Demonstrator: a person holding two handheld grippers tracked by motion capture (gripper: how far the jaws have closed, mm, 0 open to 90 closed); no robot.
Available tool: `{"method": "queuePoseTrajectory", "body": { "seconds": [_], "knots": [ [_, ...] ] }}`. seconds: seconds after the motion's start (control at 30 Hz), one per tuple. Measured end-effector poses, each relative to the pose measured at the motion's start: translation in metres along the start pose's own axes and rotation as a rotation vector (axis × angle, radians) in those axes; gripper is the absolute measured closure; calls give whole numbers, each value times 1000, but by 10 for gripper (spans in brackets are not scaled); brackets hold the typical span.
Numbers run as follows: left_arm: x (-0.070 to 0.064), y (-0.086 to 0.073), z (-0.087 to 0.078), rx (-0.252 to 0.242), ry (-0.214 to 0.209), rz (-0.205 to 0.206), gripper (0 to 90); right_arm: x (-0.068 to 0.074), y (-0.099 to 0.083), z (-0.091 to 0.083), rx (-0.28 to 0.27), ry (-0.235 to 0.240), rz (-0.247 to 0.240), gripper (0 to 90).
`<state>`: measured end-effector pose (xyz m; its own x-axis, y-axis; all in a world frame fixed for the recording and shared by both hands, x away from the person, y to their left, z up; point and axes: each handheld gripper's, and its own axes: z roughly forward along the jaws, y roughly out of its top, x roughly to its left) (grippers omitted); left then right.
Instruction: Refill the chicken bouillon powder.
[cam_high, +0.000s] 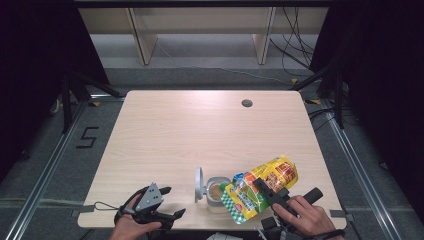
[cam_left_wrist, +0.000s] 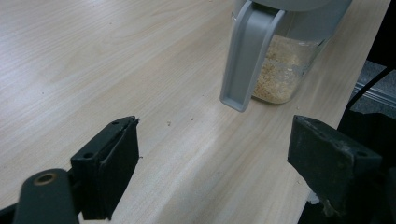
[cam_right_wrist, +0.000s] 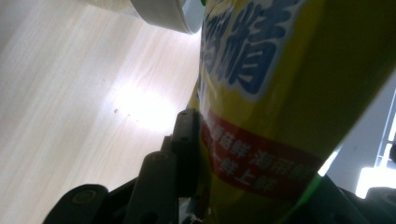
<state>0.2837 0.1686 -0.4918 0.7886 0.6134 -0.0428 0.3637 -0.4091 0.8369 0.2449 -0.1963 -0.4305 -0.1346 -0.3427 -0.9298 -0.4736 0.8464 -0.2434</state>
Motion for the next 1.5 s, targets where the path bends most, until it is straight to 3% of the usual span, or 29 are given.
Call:
{"method": "queuePoseTrajectory", "body": {
  "seconds": [0.13, 0.17, 0.37, 0.43, 0.67, 0.7, 0.73, 0.8, 0.83, 0.87, 0.9, 0.97, 1.03, 1.07, 1.1, 1.23, 1.33, 1.37, 1.4, 1.43, 1.5],
  "knots": [
    [0, 0, -1, 3, 5, 3, 160, 0, -4, 0, 0, 27, 38, 702],
    [0, 0, -1, 3, 3, 4, 160, -2, -5, 2, -25, 24, 20, 703],
    [0, 0, 0, 3, 4, 3, 160, 3, -16, 7, -79, 52, 138, 715],
    [0, 0, 0, -3, -2, -2, 160, 8, -20, 8, -100, 71, 209, 719],
    [2, 0, -1, 15, 8, 21, 160, 13, -30, 12, -158, 92, 278, 736],
    [-1, 0, 1, -13, -4, -15, 160, 14, -30, 12, -170, 90, 296, 736],
    [0, 0, 0, -3, -2, -3, 160, 13, -32, 13, -189, 90, 302, 736],
    [-1, 0, 1, -11, -3, -13, 160, 17, -32, 12, -192, 100, 374, 738],
    [-1, 0, 1, -7, -3, -8, 160, 17, -32, 13, -202, 108, 374, 741],
    [0, 0, 0, -3, -2, -4, 160, 15, -33, 14, -224, 96, 364, 743],
    [-1, 0, 1, -14, -4, -15, 160, 16, -34, 14, -238, 98, 385, 744],
    [2, 0, -1, 13, 8, 23, 160, 18, -37, 15, -250, 104, 428, 746],
    [-1, 0, 1, -13, -4, -15, 160, 18, -41, 14, -240, 103, 455, 747],
    [-1, 0, 1, -11, -4, -13, 160, 17, -44, 15, -256, 102, 451, 751],
    [-1, 0, 1, -11, -3, -13, 160, 19, -45, 14, -249, 106, 505, 754],
    [-1, 0, 1, -11, -3, -13, 160, 20, -50, 15, -270, 101, 530, 755],
    [-1, 0, 1, -10, -2, -12, 160, 20, -53, 16, -293, 100, 577, 756],
    [0, 0, 1, -6, -3, -7, 160, 22, -53, 16, -298, 103, 618, 759],
    [0, 0, 0, -3, -2, -4, 160, 19, -56, 17, -315, 92, 606, 761],
    [-1, 0, 1, -4, 0, -5, 160, 22, -57, 17, -321, 107, 677, 760],
    [0, 0, 0, -3, -3, -4, 160, 22, -62, 19, -332, 85, 734, 764]
  ]
}}
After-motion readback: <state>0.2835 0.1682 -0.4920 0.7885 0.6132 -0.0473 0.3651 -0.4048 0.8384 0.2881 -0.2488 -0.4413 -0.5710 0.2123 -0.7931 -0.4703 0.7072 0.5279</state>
